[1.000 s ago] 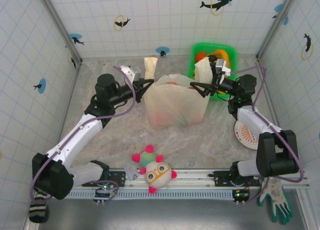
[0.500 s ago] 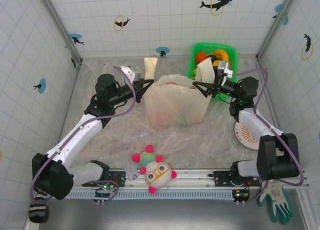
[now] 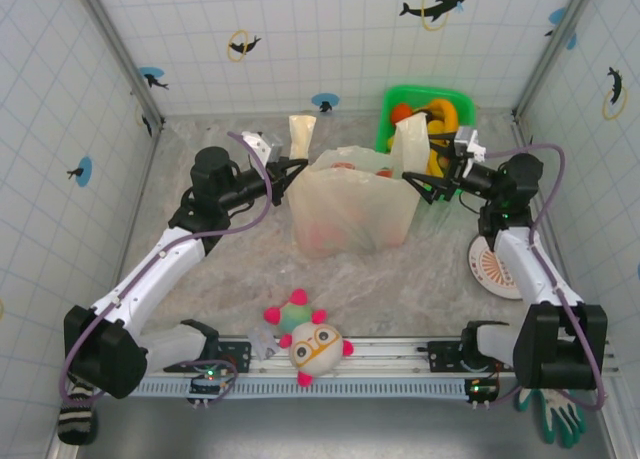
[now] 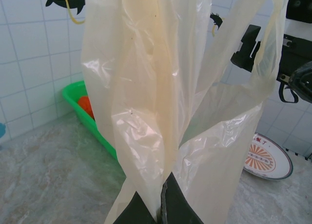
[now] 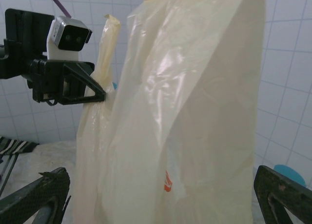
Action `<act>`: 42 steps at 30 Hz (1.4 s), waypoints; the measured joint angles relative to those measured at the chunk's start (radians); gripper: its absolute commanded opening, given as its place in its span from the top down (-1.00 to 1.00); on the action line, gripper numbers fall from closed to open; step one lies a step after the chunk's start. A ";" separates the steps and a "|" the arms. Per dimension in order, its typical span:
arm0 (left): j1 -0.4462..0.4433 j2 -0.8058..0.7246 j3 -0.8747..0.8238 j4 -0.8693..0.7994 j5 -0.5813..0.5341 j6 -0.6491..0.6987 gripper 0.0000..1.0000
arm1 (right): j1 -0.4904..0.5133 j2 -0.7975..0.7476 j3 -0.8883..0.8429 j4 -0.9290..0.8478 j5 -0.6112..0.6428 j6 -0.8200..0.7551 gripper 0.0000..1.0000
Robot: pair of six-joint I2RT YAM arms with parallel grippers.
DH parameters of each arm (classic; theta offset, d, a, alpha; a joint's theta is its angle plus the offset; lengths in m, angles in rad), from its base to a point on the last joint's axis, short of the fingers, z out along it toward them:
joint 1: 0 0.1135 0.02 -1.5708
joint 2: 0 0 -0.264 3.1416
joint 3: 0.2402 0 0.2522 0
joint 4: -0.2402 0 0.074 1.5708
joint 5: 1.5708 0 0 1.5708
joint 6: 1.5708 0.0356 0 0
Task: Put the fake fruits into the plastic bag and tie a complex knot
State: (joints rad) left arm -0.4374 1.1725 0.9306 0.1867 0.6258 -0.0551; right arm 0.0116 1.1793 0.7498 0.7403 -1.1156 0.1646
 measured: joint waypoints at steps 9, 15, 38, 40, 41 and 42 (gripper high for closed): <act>0.000 0.000 0.001 -0.001 0.011 0.003 1.00 | -0.001 0.034 0.001 -0.108 -0.018 -0.079 -1.00; 0.000 0.000 0.002 -0.003 0.014 0.003 1.00 | 0.032 0.107 0.043 -0.113 -0.019 -0.086 -1.00; 0.000 0.000 0.016 -0.051 0.014 0.058 1.00 | 0.117 0.114 0.088 -0.042 0.053 -0.021 0.08; 0.000 0.000 0.027 -0.073 0.018 0.077 1.00 | 0.122 0.100 0.088 -0.077 0.073 -0.045 0.32; -0.002 0.000 0.034 -0.087 0.018 0.090 1.00 | 0.129 0.092 0.088 -0.101 0.086 -0.058 0.42; -0.005 0.000 0.041 -0.103 0.018 0.105 1.00 | 0.135 0.086 0.088 -0.127 0.100 -0.075 0.53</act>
State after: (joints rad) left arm -0.4419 1.1725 0.9718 0.0841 0.6437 0.0502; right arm 0.1471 1.2655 0.8375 0.6132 -1.0157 0.0898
